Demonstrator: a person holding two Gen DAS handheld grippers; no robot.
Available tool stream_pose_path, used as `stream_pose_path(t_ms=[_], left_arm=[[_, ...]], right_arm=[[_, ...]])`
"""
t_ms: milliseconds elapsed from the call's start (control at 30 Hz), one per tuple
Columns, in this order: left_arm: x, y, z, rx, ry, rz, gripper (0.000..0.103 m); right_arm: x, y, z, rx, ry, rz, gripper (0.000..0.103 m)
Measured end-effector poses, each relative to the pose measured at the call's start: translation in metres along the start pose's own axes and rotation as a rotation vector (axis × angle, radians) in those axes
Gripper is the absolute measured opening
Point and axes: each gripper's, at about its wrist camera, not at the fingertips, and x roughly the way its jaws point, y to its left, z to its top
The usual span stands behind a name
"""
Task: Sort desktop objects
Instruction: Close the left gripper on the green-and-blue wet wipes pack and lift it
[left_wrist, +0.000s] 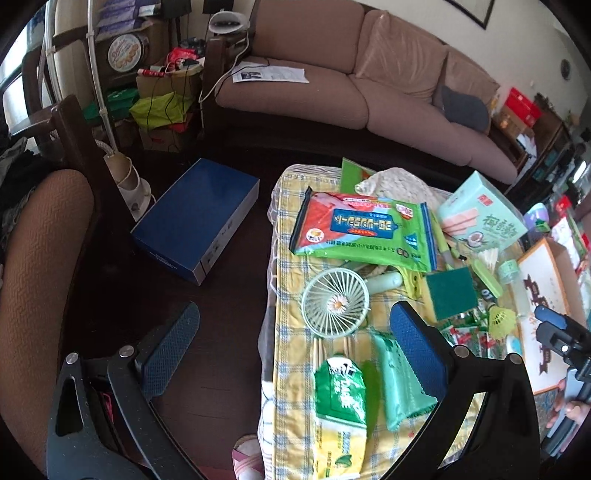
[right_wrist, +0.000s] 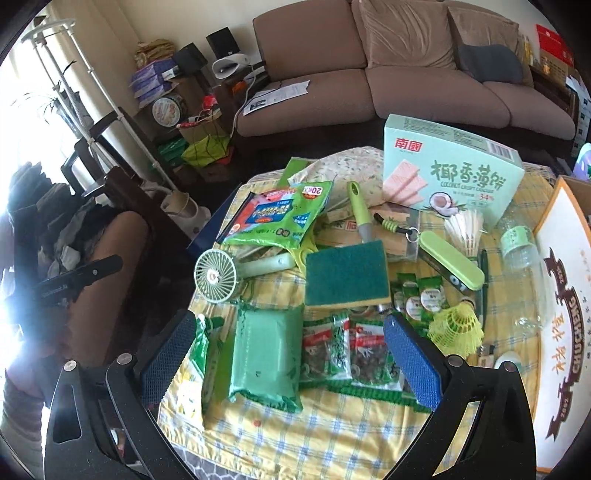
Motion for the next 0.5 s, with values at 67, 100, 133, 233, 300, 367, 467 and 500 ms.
stream_pose_path(t_ms=[67,100,133,233,300,367,467,500], left_arm=[[0.022,0.004,0.013,0.001,0.009,-0.001,0.103],[0.033,0.006,0.019,0.003,0.016,-0.003,0.103],[0.045,0.007,0.024,0.005,0.024,-0.006,0.103],[0.077,0.011,0.036,0.002,0.046,-0.035,0.103],[0.096,0.012,0.042,0.002,0.056,-0.044,0.098],[0.115,0.012,0.048,0.004,0.064,-0.04,0.094],[0.139,0.013,0.054,0.012,0.073,-0.058,0.083],[0.147,0.015,0.056,0.009,0.083,-0.068,0.078]], right_arm=[[0.016,0.0,0.014,0.005,-0.001,0.012,0.103],[0.024,0.0,0.02,0.009,-0.001,0.016,0.103],[0.032,0.0,0.027,0.014,-0.001,0.021,0.103],[0.056,-0.003,0.046,0.039,0.002,0.043,0.102],[0.071,-0.008,0.056,0.063,0.003,0.055,0.102],[0.085,-0.012,0.064,0.087,0.004,0.065,0.102],[0.109,-0.018,0.073,0.117,0.019,0.065,0.098],[0.116,-0.019,0.075,0.118,0.026,0.056,0.094]])
